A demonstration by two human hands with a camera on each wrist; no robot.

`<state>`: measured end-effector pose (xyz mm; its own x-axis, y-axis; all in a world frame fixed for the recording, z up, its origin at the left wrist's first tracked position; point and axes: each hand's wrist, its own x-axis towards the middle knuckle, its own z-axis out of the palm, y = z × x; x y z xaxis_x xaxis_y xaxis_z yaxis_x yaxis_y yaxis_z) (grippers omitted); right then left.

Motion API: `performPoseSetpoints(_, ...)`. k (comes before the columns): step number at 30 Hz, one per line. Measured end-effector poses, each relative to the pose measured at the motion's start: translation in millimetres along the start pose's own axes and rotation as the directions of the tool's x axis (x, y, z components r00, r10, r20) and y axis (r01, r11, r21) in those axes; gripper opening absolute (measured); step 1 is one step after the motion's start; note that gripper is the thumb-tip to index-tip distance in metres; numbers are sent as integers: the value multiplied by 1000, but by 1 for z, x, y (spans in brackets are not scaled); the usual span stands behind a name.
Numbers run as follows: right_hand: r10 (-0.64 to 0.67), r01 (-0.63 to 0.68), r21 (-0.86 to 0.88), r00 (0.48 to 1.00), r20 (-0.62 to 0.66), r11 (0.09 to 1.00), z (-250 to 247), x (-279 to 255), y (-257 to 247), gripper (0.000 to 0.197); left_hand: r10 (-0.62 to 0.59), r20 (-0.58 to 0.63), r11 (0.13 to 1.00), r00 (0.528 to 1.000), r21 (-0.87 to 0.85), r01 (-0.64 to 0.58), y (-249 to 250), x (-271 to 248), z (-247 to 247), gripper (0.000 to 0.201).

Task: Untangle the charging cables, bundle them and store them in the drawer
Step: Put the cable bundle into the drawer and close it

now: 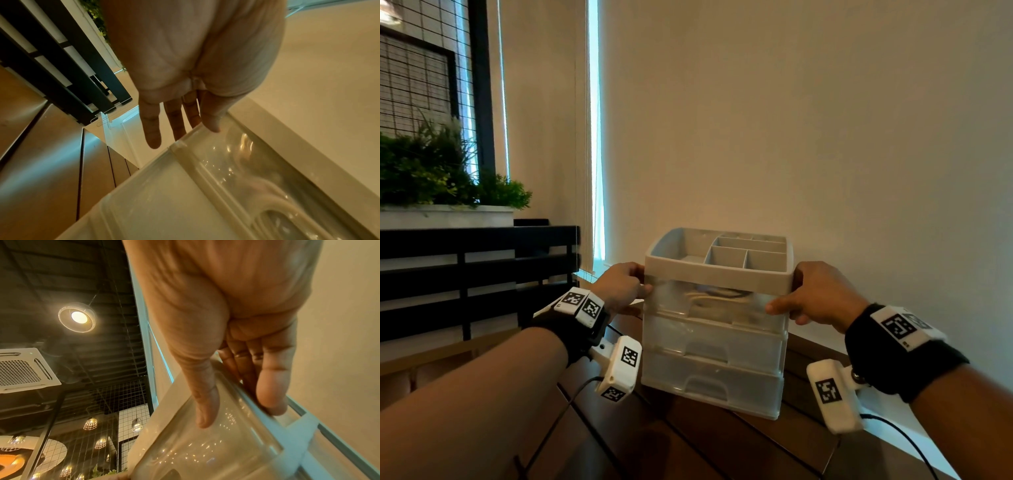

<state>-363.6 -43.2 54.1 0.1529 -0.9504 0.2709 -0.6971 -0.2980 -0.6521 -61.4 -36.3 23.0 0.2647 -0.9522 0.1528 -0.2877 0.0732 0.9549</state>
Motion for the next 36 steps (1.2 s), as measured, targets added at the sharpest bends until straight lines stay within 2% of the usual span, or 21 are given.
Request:
performPoseSetpoints(4,11,-11,0,999,45,1000,-1,-2,0,51,-38,-48,999,998,-29,37,0,2,6,26)
performPoseSetpoints(7,23,-36,135,995,99,990,-12,-7,-3,71,-54,-138,995,989,-91,42,9,-2,6,38)
performPoseSetpoints(9,25,-22,263,1000,-9,965,-24,-2,-9,89,-58,-206,992,977,-123,33,19,-6,7,52)
performPoseSetpoints(11,-20,42,202,994,-110,978,-31,4,-16,95,-107,-168,979,980,-191,74,30,-14,16,64)
performPoseSetpoints(13,-61,66,83,996,-65,994,-28,7,-23,92,-150,-97,962,984,-243,123,42,-24,34,68)
performPoseSetpoints(15,-36,36,82,999,0,996,-20,5,-30,72,-153,-75,956,985,-263,129,49,-29,51,71)
performPoseSetpoints(17,-37,38,59,999,-13,998,-12,0,-37,54,-156,-85,945,984,-303,123,51,-30,63,82)
performPoseSetpoints(18,-45,45,-8,998,-32,999,-9,-4,-40,54,-149,-88,943,985,-312,115,51,-30,67,81)
performPoseSetpoints(21,-77,61,-153,992,-102,986,-2,-13,-45,61,-116,-115,956,987,-281,80,51,-34,77,52)
performPoseSetpoints(23,-78,60,-154,990,-115,986,0,-15,-45,70,-125,-99,960,987,-264,95,52,-40,81,60)
performPoseSetpoints(26,-60,52,-63,989,-138,997,-3,-5,-33,108,-172,-34,955,985,-250,158,56,-43,84,92)
performPoseSetpoints(28,-60,62,20,992,-111,998,-3,7,-20,121,-201,12,946,980,-257,197,61,-45,86,102)
performPoseSetpoints(30,-55,62,97,996,-73,993,4,17,-8,124,-206,15,948,978,-243,203,62,-45,88,100)
performPoseSetpoints(33,-58,74,224,995,-78,972,21,27,3,122,-217,29,942,976,-255,217,55,-34,96,121)
performPoseSetpoints(36,-40,65,272,995,-96,960,33,39,6,124,-185,22,952,983,-243,184,44,-19,98,110)
